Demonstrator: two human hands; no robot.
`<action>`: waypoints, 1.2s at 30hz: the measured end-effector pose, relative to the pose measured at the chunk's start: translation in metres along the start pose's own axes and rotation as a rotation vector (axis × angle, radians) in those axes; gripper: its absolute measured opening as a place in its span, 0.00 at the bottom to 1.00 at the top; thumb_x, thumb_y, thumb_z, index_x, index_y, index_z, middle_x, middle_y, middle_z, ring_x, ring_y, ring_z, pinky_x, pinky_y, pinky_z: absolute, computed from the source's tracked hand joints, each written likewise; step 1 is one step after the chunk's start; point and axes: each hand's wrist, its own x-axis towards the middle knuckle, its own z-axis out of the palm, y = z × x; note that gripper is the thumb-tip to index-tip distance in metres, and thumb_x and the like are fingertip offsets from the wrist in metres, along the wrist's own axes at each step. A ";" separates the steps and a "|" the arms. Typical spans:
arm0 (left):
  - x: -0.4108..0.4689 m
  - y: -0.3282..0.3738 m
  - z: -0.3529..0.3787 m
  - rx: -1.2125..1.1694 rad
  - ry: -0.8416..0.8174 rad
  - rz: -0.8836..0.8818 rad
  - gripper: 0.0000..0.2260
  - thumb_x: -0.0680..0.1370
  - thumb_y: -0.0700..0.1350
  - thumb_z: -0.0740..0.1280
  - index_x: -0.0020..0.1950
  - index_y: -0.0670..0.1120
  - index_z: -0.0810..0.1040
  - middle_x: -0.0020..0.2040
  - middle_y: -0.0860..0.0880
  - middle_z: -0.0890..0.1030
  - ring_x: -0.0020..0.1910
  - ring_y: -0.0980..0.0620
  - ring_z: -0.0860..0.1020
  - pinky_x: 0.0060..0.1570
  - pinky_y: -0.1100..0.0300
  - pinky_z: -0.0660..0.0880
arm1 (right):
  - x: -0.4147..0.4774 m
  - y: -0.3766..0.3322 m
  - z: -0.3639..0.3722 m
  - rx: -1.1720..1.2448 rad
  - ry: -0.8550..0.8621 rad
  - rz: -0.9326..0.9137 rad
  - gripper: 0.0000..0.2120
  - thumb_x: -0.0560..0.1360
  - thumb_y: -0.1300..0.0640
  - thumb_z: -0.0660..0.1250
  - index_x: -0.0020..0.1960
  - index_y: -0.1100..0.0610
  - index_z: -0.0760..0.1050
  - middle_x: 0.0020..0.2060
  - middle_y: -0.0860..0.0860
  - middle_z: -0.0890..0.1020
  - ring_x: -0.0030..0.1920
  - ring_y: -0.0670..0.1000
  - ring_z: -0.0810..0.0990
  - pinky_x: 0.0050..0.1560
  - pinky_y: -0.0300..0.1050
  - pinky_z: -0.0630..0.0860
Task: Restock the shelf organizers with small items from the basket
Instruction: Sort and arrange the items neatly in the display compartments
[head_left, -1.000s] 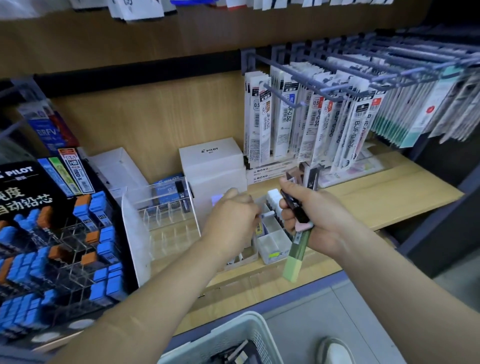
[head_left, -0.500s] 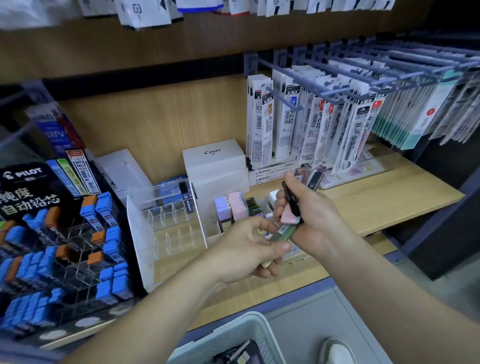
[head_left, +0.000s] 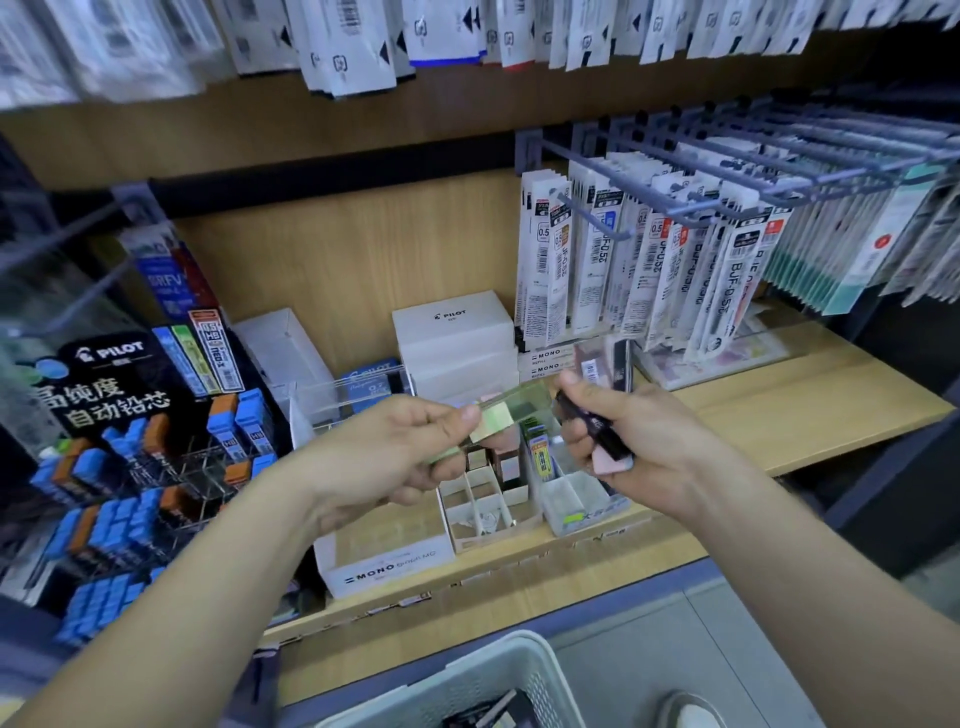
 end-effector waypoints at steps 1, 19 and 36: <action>-0.001 0.000 -0.001 -0.028 0.008 -0.009 0.18 0.75 0.56 0.62 0.52 0.48 0.85 0.32 0.51 0.69 0.28 0.56 0.57 0.26 0.65 0.51 | 0.000 0.001 0.002 -0.018 -0.022 0.009 0.16 0.69 0.59 0.72 0.54 0.63 0.76 0.35 0.55 0.77 0.27 0.47 0.71 0.26 0.36 0.69; -0.004 0.002 -0.022 -0.271 0.254 0.174 0.14 0.65 0.39 0.72 0.51 0.42 0.82 0.37 0.46 0.81 0.33 0.54 0.78 0.34 0.66 0.78 | -0.005 0.007 0.025 -0.092 -0.143 0.098 0.02 0.64 0.61 0.72 0.32 0.57 0.82 0.31 0.52 0.76 0.22 0.43 0.66 0.22 0.32 0.62; 0.034 -0.030 -0.030 0.885 0.628 0.193 0.11 0.79 0.47 0.64 0.42 0.43 0.80 0.40 0.47 0.77 0.42 0.48 0.75 0.41 0.56 0.67 | 0.001 0.008 0.015 -0.125 0.130 0.061 0.15 0.70 0.47 0.74 0.43 0.57 0.73 0.27 0.50 0.71 0.24 0.47 0.69 0.22 0.34 0.66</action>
